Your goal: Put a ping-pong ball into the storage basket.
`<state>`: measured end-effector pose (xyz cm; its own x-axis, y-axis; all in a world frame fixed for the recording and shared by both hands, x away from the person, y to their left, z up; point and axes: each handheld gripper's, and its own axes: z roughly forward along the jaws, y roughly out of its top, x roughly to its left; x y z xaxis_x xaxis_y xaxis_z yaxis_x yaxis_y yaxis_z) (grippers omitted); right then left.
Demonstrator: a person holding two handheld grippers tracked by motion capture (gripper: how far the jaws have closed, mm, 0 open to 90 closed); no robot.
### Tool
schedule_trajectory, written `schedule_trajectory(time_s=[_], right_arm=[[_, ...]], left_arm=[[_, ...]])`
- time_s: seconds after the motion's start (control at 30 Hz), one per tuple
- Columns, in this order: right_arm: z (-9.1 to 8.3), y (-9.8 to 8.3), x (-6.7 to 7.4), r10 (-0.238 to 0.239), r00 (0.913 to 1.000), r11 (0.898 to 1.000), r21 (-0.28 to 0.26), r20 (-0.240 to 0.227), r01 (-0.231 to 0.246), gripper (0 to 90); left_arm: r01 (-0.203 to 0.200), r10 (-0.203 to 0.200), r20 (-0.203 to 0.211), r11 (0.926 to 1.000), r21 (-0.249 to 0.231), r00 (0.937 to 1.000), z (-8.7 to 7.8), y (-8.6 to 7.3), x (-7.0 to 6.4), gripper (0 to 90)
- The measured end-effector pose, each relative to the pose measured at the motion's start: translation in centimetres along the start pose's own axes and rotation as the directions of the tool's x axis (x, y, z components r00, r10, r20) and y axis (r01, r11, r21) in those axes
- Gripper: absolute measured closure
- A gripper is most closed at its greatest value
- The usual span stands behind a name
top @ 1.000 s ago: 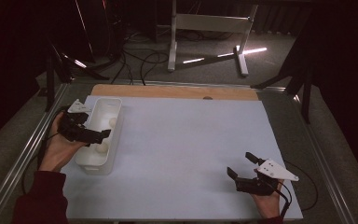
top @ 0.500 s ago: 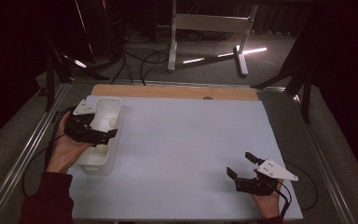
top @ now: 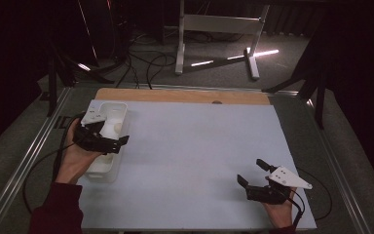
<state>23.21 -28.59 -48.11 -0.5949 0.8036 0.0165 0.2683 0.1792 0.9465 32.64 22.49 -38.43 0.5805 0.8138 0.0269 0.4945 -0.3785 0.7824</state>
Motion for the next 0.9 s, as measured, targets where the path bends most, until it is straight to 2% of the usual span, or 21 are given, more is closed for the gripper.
schedule_trajectory(time_s=[0.3, 0.43, 0.57, 0.7, 0.9], right_arm=[[-0.1, 0.1, 0.0, 0.002, 1.0000, 1.000, -0.005, 0.002, -0.002, 8.1], [-0.2, 0.2, 0.0, 0.001, 1.0000, 1.000, -0.006, 0.003, -0.001, 8.1], [-0.2, 0.2, 0.0, 0.002, 1.0000, 1.000, -0.007, 0.003, -0.002, 8.1], [-0.2, 0.3, 0.1, -0.004, 1.0000, 1.000, -0.009, 0.001, 0.004, 8.1], [-0.3, 0.4, 0.2, -0.008, 1.0000, 1.000, -0.010, -0.002, 0.008, 8.1]], left_arm=[[-0.011, 0.010, -0.007, 0.9996, -0.025, 0.9999, 0.0, -0.4, -1.1, 0.0], [-0.009, 0.009, -0.005, 0.9987, -0.051, 1.0000, -0.2, -0.9, -1.6, 0.0], [-0.007, 0.005, -0.019, 0.9976, -0.069, 0.9998, -0.3, -1.9, -1.9, 0.0], [-0.021, 0.018, -0.030, 0.9962, -0.085, 0.9994, -0.5, -2.8, -2.4, 0.0], [-0.014, 0.009, -0.037, 0.9911, -0.132, 0.9993, -0.7, -4.2, -3.1, 0.0]])
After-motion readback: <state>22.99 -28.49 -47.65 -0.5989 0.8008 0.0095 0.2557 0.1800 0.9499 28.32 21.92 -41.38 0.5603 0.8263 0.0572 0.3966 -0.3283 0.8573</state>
